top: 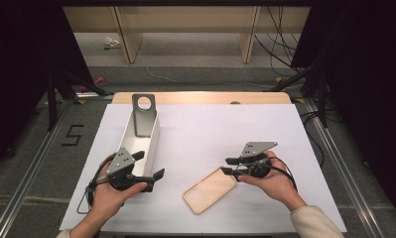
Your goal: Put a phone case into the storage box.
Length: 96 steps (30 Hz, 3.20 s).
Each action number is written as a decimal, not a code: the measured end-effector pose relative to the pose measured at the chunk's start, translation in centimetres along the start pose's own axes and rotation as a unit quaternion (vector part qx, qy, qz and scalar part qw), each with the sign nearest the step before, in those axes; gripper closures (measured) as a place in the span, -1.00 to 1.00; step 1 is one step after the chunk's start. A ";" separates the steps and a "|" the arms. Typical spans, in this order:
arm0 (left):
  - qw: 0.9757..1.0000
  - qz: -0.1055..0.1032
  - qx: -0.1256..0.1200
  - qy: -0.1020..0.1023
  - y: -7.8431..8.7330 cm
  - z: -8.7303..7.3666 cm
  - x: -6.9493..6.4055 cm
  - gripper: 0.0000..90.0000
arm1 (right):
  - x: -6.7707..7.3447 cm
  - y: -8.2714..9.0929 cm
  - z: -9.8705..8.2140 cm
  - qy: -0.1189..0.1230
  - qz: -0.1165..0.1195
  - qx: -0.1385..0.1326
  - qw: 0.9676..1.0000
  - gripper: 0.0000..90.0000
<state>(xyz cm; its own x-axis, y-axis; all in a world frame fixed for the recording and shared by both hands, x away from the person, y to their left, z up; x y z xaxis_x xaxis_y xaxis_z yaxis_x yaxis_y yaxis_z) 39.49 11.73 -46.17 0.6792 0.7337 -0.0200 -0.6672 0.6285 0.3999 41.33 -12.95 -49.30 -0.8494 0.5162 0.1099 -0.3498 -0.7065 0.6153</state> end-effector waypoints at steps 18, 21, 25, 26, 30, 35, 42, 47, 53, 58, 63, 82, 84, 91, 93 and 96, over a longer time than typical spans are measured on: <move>1.000 0.001 0.003 -0.004 -0.2 0.0 -0.2 -0.80 | 8.3 -2.7 -3.8 0.111 0.144 0.172 0.968 1.00; 1.000 0.000 0.004 -0.004 -0.2 -0.1 -0.2 -0.80 | 9.2 -3.2 -4.1 0.117 0.155 0.189 0.962 1.00; 1.000 0.000 0.004 -0.004 -0.2 -0.1 -0.1 -0.80 | 10.1 -3.6 -4.6 0.134 0.166 0.209 0.954 1.00; 1.000 0.000 0.005 -0.005 -0.3 -0.1 -0.2 -0.80 | 10.2 -3.6 -4.7 0.135 0.168 0.213 0.953 1.00; 1.000 -0.002 0.007 -0.005 -0.4 -0.2 -0.2 -0.80 | 10.8 -4.1 -5.0 0.144 0.172 0.225 0.948 1.00; 1.000 -0.002 0.008 -0.004 -0.4 -0.2 -0.1 -0.80 | 11.1 -4.8 -5.2 0.154 0.174 0.235 0.944 1.00; 1.000 -0.003 0.009 -0.005 -0.4 -0.2 -0.2 -0.80 | 11.3 -5.8 -5.2 0.164 0.168 0.241 0.942 1.00; 1.000 -0.003 0.009 -0.006 -0.4 -0.3 -0.1 -0.80 | 11.3 -6.1 -5.1 0.156 0.162 0.249 0.942 1.00; 1.000 -0.002 0.008 -0.006 -0.4 -0.2 -0.1 -0.80 | 10.8 -7.3 -4.0 0.160 0.149 0.231 0.948 1.00; 1.000 -0.002 0.009 -0.008 -0.4 -0.3 0.0 -0.80 | 10.0 -8.5 -2.8 0.150 0.134 0.218 0.955 1.00; 1.000 -0.001 0.009 -0.008 -0.3 -0.3 0.0 -0.80 | 9.1 -9.8 -1.6 0.135 0.109 0.199 0.965 1.00; 1.000 0.000 0.009 -0.010 -0.3 -0.3 0.0 -0.80 | 4.5 -12.8 2.0 0.068 0.024 0.140 0.987 1.00; 1.000 -0.001 0.008 -0.010 -0.3 -0.3 0.0 -0.80 | 4.4 -13.0 1.9 0.062 0.027 0.138 0.988 1.00; 1.000 0.000 0.007 -0.011 -0.2 -0.2 0.1 -0.80 | 6.3 -12.7 2.6 0.089 0.057 0.143 0.984 1.00; 1.000 0.000 0.007 -0.011 -0.2 -0.2 0.0 -0.80 | 6.8 -12.9 2.2 0.098 0.065 0.154 0.981 1.00; 1.000 0.000 0.007 -0.012 -0.3 -0.2 0.0 -0.80 | 7.1 -13.3 1.6 0.110 0.068 0.169 0.977 1.00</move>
<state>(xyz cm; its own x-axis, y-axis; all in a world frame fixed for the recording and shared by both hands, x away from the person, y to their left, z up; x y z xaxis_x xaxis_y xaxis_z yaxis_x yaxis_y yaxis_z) 39.61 11.65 -46.49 0.6867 0.7270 0.0015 -0.6625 0.6249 0.4131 40.55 0.89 -55.39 -0.9563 0.2860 0.0611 -0.1086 -0.5414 0.8337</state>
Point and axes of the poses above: each handheld gripper's, and its own axes: y roughly backward along the jaws, z roughly out of its top, x roughly to its left, the point moved 10 cm from there along -y, roughly forward along the jaws, and after that the axes turned 4 degrees about -y, right-handed, at the moved point
